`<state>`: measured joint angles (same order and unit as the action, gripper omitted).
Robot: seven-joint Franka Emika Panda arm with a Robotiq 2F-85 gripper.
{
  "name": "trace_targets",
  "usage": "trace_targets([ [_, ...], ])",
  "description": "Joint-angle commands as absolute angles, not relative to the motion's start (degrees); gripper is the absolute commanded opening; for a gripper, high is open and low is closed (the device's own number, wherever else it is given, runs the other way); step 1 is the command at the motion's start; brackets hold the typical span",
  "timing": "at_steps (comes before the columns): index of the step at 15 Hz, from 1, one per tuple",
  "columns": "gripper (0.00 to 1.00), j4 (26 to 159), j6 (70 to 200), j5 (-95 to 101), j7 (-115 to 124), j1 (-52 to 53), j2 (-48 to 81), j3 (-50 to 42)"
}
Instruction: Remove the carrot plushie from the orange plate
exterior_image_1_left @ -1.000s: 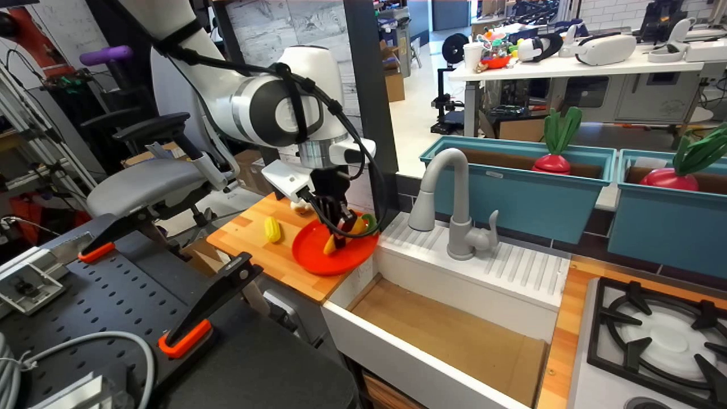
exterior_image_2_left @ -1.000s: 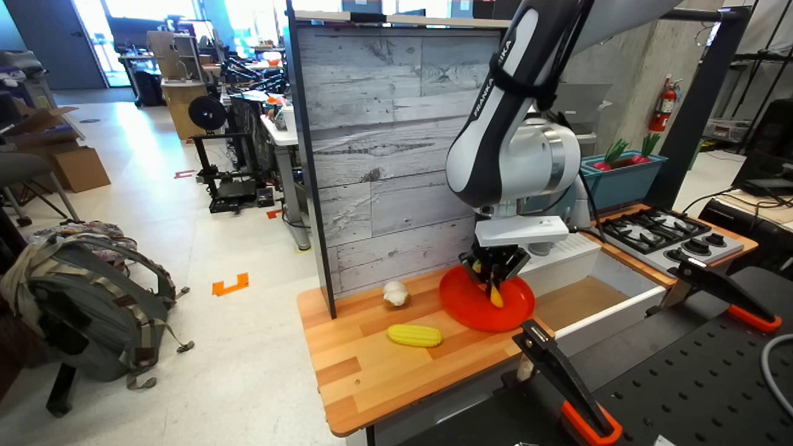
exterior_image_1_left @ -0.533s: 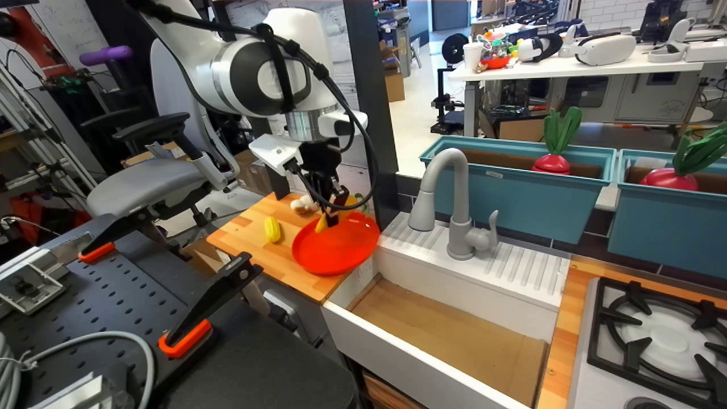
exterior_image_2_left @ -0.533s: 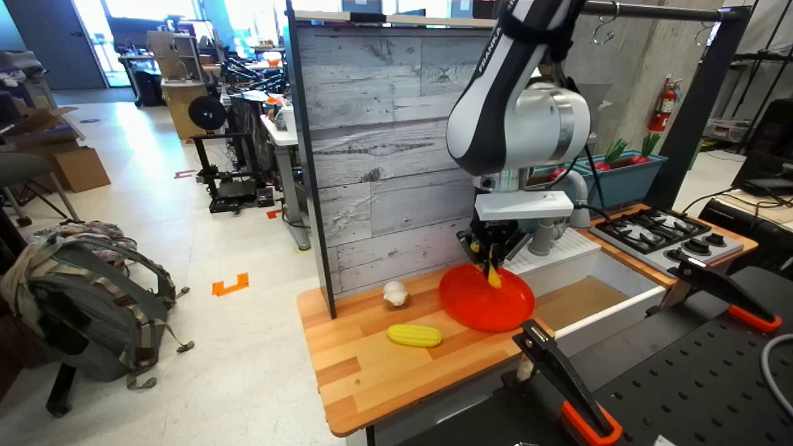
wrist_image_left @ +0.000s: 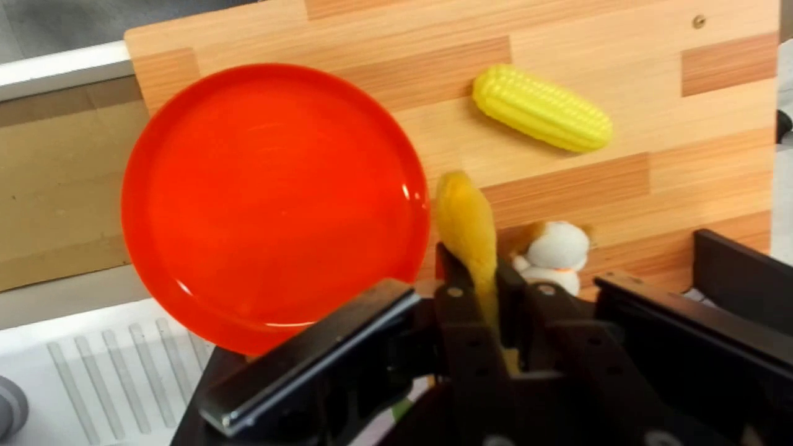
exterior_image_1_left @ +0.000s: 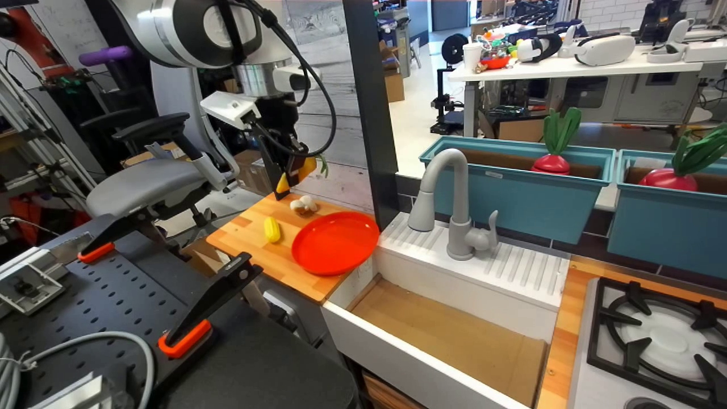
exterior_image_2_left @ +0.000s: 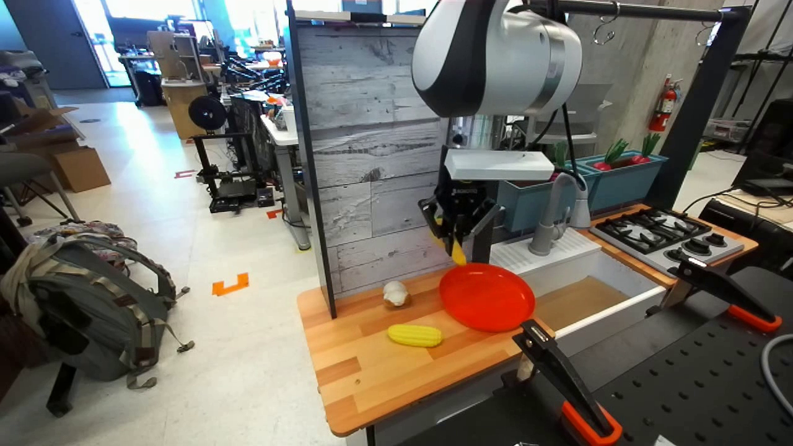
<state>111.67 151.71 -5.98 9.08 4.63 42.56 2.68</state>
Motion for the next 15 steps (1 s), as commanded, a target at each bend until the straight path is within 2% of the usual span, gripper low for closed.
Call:
trace_targets([
  [1,0.03,113.0,150.5,-5.4,7.8,6.2,40.7,4.1],
  [15,0.03,101.9,141.0,-2.5,9.5,12.1,50.1,3.3],
])
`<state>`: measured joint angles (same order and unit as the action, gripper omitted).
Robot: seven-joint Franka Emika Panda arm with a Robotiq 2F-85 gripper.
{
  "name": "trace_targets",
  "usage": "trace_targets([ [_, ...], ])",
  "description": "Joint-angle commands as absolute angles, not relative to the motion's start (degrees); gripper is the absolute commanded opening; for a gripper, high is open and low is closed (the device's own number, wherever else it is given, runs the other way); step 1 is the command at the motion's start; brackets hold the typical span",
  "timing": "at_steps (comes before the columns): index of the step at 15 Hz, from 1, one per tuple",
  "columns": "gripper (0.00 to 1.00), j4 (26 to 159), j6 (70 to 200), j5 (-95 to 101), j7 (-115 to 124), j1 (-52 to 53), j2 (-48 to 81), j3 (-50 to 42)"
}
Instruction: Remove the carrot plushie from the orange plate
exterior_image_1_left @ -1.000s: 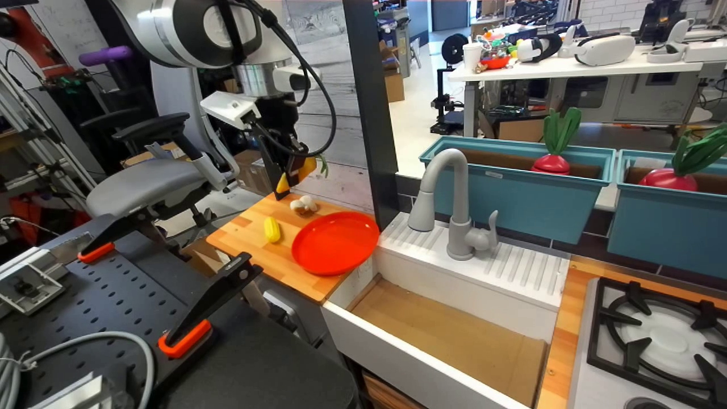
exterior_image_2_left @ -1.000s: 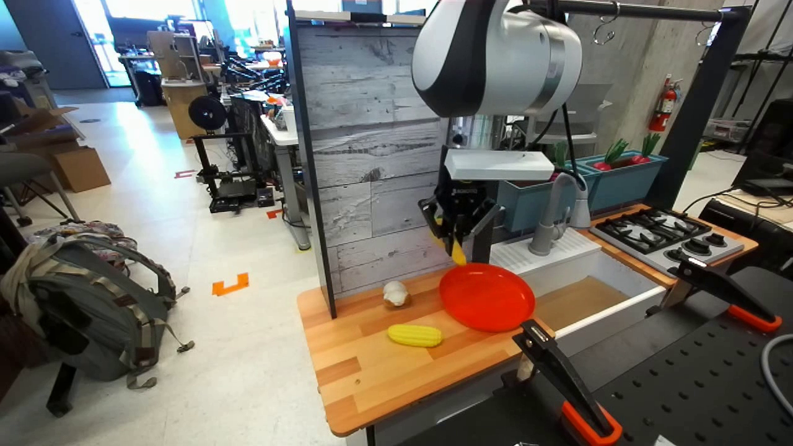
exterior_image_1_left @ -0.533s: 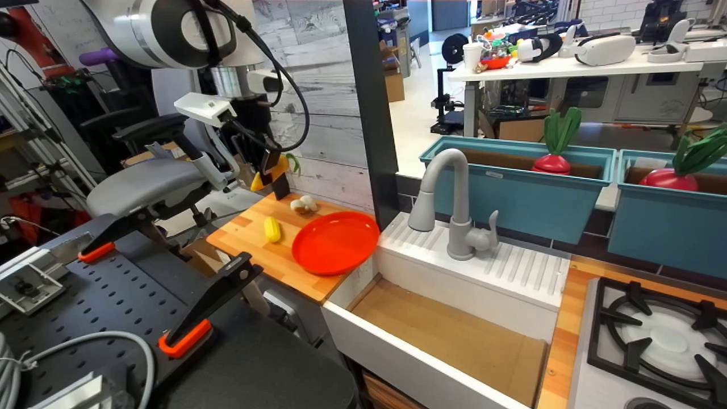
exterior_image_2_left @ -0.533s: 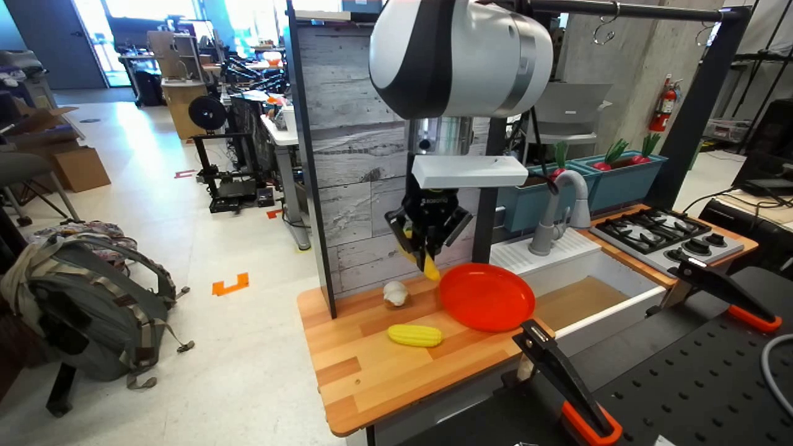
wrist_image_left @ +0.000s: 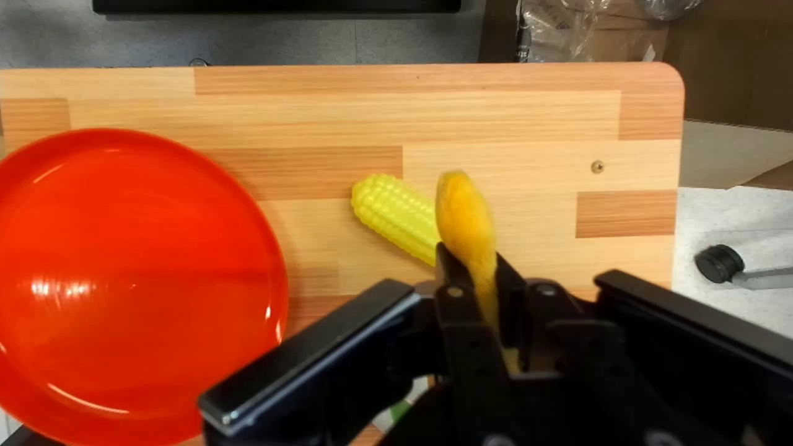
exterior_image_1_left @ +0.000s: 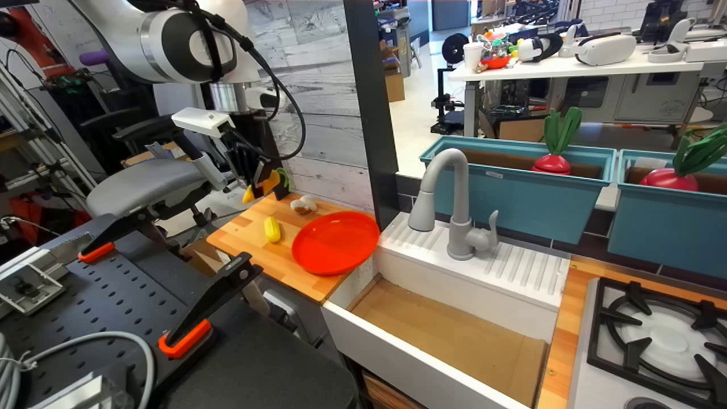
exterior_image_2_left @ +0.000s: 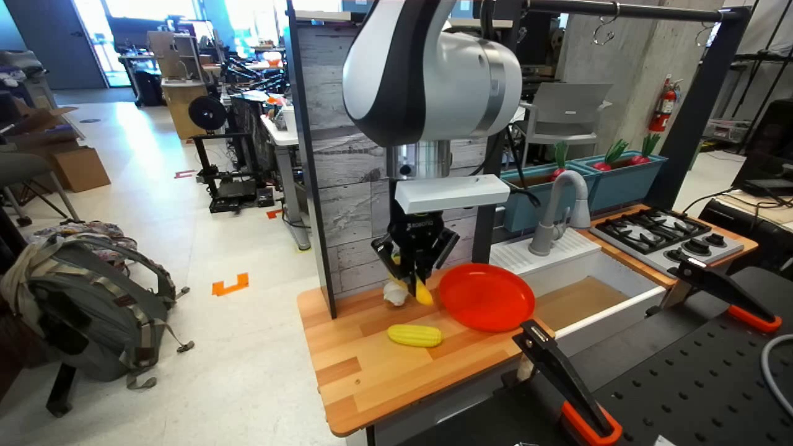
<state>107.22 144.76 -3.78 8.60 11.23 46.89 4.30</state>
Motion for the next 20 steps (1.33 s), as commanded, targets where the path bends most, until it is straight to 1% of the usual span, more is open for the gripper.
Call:
trace_targets([
  [1,0.03,100.5,140.1,-2.5,9.7,12.1,50.9,3.2],
  [12,0.03,87.6,131.6,-2.9,11.2,11.3,59.7,1.7],
  [20,0.03,86.2,132.9,-2.2,13.5,11.7,62.8,-0.6],
])
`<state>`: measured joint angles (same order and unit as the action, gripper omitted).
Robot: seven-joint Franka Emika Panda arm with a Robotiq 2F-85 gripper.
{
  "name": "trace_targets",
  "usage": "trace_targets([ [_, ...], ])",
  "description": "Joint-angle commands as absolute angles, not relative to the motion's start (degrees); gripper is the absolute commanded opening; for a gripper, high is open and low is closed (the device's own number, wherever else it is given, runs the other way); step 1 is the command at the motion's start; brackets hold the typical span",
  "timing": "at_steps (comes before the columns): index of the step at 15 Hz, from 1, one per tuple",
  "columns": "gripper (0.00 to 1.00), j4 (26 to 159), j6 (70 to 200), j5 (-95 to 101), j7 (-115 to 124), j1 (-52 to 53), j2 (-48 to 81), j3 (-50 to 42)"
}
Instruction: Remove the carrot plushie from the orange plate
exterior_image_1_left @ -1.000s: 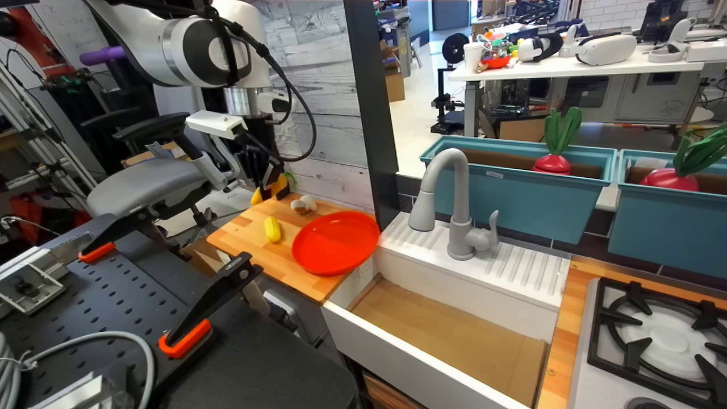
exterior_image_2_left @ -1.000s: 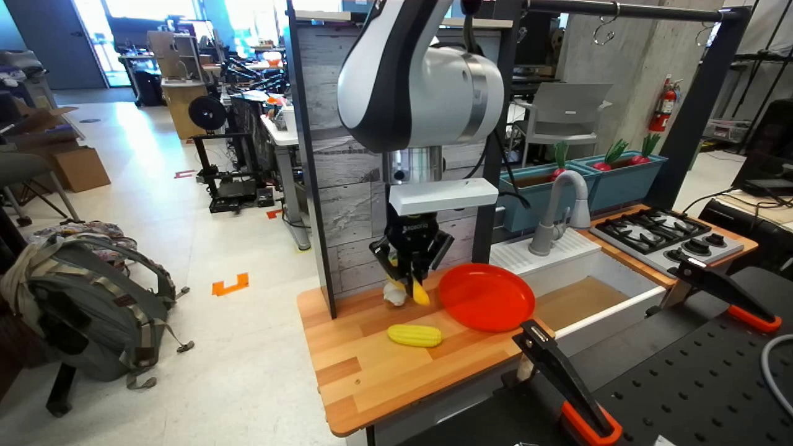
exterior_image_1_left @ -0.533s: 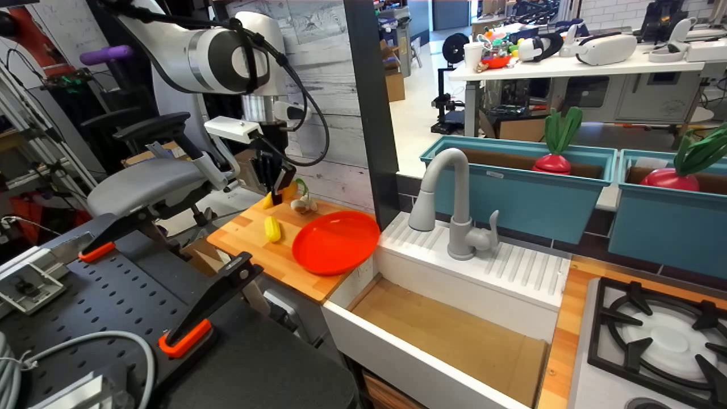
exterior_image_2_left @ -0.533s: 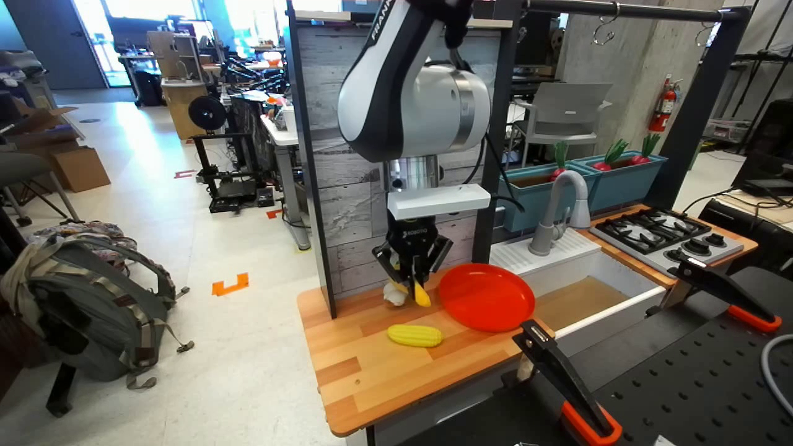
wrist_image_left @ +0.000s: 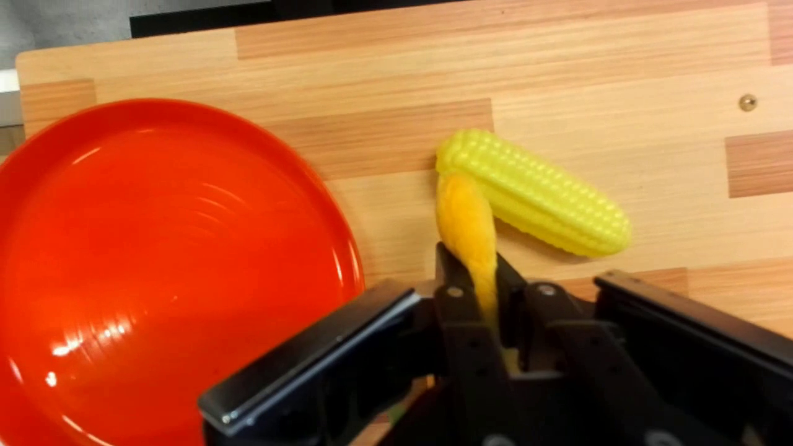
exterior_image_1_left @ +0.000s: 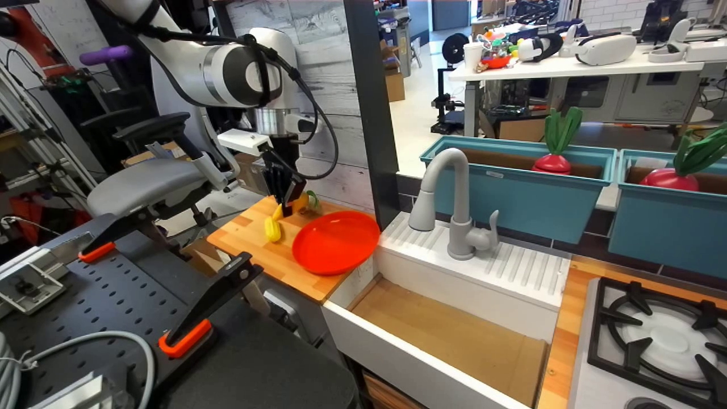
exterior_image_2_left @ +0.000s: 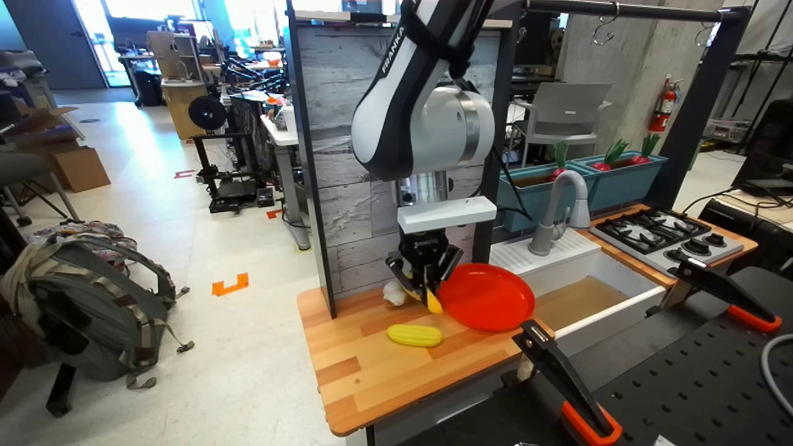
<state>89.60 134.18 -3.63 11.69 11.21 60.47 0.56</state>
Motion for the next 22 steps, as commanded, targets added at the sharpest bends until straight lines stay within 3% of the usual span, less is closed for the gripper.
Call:
trace_targets([
  [1,0.03,86.0,132.9,-2.1,13.8,11.8,63.2,-1.0],
  [10,0.03,84.4,132.8,-0.9,15.1,12.5,65.4,-1.8],
  [11,0.35,84.3,132.6,-0.9,15.2,12.5,65.5,-1.8],
  [13,0.43,84.7,132.7,-1.0,15.3,12.4,65.2,-1.7],
  [20,0.94,89.3,135.5,-1.6,14.1,11.9,61.4,-0.6],
  [22,1.00,91.7,136.8,-1.9,14.0,11.8,59.0,-0.1],
])
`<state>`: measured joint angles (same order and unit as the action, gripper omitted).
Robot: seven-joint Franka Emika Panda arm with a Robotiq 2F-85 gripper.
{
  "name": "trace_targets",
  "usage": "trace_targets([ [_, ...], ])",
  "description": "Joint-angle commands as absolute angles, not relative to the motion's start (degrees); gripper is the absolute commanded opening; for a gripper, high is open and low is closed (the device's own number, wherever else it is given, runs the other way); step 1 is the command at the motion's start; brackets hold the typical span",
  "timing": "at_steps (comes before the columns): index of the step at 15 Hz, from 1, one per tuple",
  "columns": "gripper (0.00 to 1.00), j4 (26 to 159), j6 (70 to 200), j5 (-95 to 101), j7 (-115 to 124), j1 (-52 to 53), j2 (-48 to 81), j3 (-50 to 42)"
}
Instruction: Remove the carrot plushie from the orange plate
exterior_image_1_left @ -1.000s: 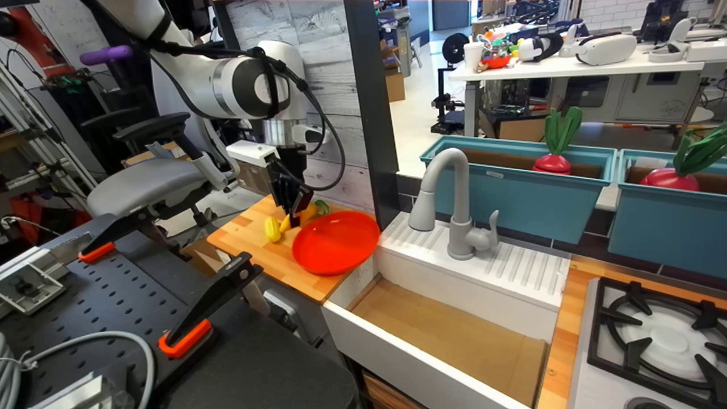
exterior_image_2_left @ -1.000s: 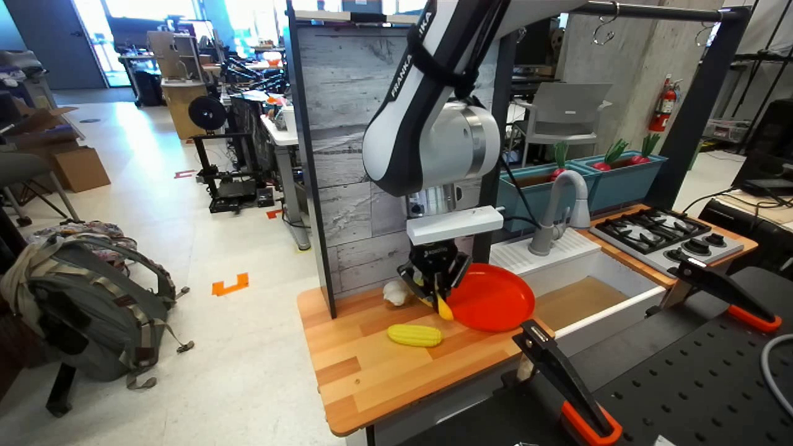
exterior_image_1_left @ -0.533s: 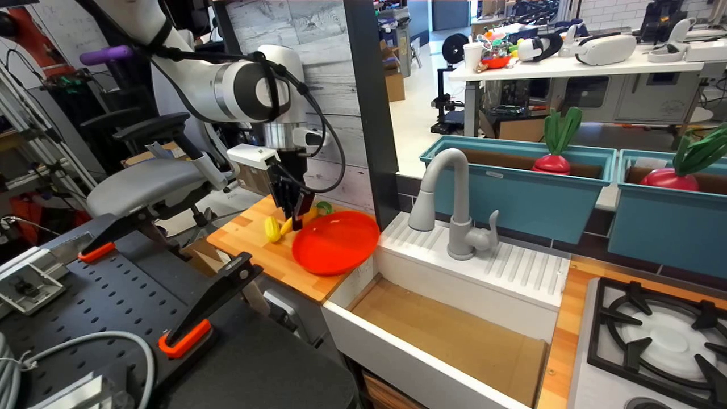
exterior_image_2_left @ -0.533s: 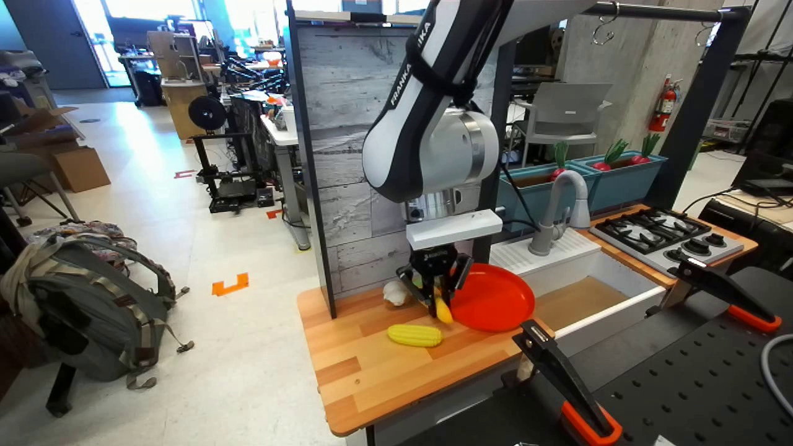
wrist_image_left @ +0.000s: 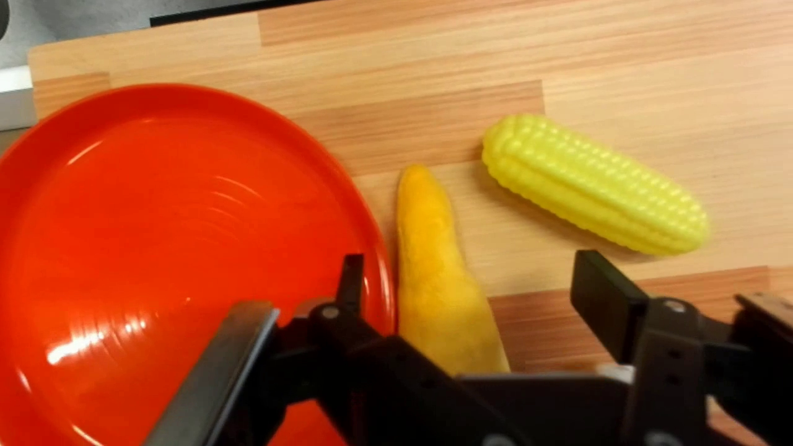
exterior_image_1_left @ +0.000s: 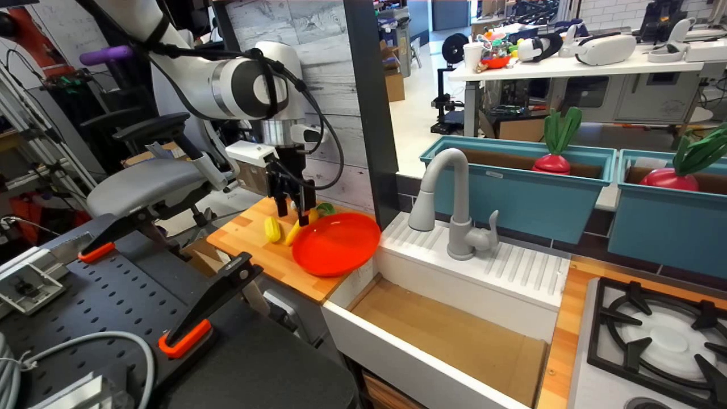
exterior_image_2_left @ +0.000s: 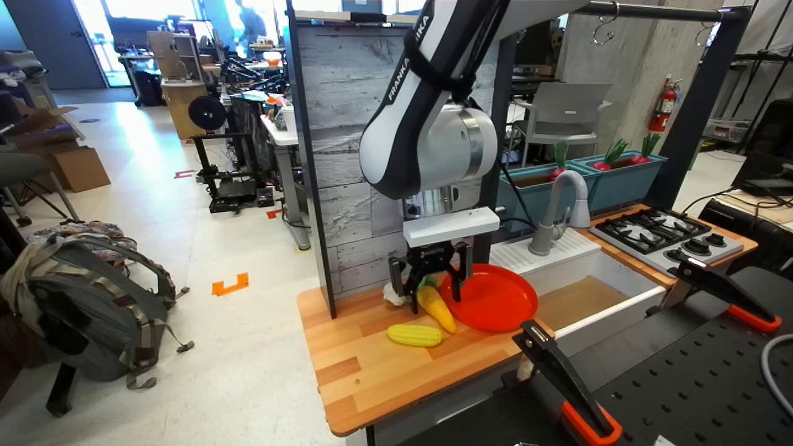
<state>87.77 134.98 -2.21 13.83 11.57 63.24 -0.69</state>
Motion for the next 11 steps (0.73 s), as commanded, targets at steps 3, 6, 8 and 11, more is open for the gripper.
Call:
trace_targets([
  [3,1.00,97.2,138.9,-2.1,13.9,11.8,53.7,0.5],
  [6,1.00,103.2,138.5,-1.7,13.7,11.8,47.3,0.4],
  [8,1.00,98.0,137.1,-2.0,14.0,11.5,51.4,0.6],
  [11,1.00,101.1,137.2,-1.9,14.0,11.4,48.6,0.6],
])
